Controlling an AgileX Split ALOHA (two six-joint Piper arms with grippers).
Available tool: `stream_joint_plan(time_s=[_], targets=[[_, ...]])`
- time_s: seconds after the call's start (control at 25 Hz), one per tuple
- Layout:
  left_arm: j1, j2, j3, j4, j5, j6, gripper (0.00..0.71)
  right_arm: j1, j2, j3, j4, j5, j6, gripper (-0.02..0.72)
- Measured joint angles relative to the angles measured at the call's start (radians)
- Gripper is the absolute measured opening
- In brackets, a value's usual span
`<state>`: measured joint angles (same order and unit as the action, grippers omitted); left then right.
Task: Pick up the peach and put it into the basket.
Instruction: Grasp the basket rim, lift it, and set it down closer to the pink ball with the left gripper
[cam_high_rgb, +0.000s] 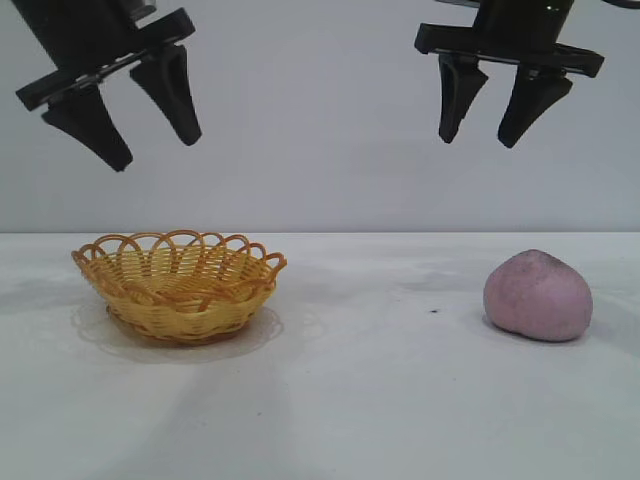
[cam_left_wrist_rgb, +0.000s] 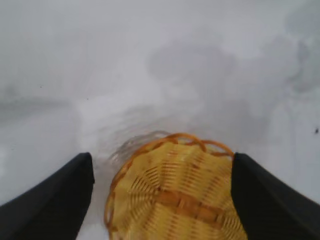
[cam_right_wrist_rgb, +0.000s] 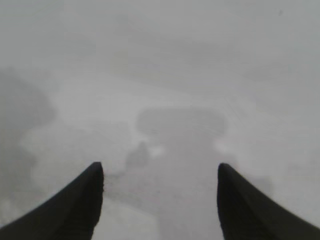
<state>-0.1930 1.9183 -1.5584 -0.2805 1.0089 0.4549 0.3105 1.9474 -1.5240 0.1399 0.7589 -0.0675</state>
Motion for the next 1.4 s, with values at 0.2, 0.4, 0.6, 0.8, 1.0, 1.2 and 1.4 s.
stream_joint_plan(time_s=[0.2, 0.4, 0.6, 0.8, 1.0, 1.2, 1.4], targets=[[-0.011, 0.082, -0.117, 0.053, 0.156, 0.075, 0.507, 0.000, 0.000, 0.000, -0.006, 0.017, 0.000, 0.421], [-0.057, 0.189, -0.240, 0.135, 0.209, 0.113, 0.507, 0.000, 0.000, 0.000, -0.012, 0.022, 0.000, 0.421], [-0.080, 0.283, -0.316, 0.147, 0.211, 0.120, 0.507, 0.000, 0.000, 0.000, -0.014, 0.021, 0.000, 0.421], [-0.086, 0.341, -0.320, 0.172, 0.213, 0.134, 0.507, 0.000, 0.000, 0.000, -0.016, 0.021, 0.000, 0.421], [-0.086, 0.380, -0.329, 0.188, 0.213, 0.152, 0.507, 0.000, 0.000, 0.000, -0.020, 0.017, 0.000, 0.421], [-0.088, 0.410, -0.329, 0.188, 0.213, 0.167, 0.507, 0.000, 0.000, 0.000, -0.026, 0.017, 0.000, 0.421], [-0.088, 0.421, -0.336, 0.186, 0.213, 0.172, 0.326, 0.000, 0.000, 0.000, -0.028, 0.016, 0.000, 0.421]])
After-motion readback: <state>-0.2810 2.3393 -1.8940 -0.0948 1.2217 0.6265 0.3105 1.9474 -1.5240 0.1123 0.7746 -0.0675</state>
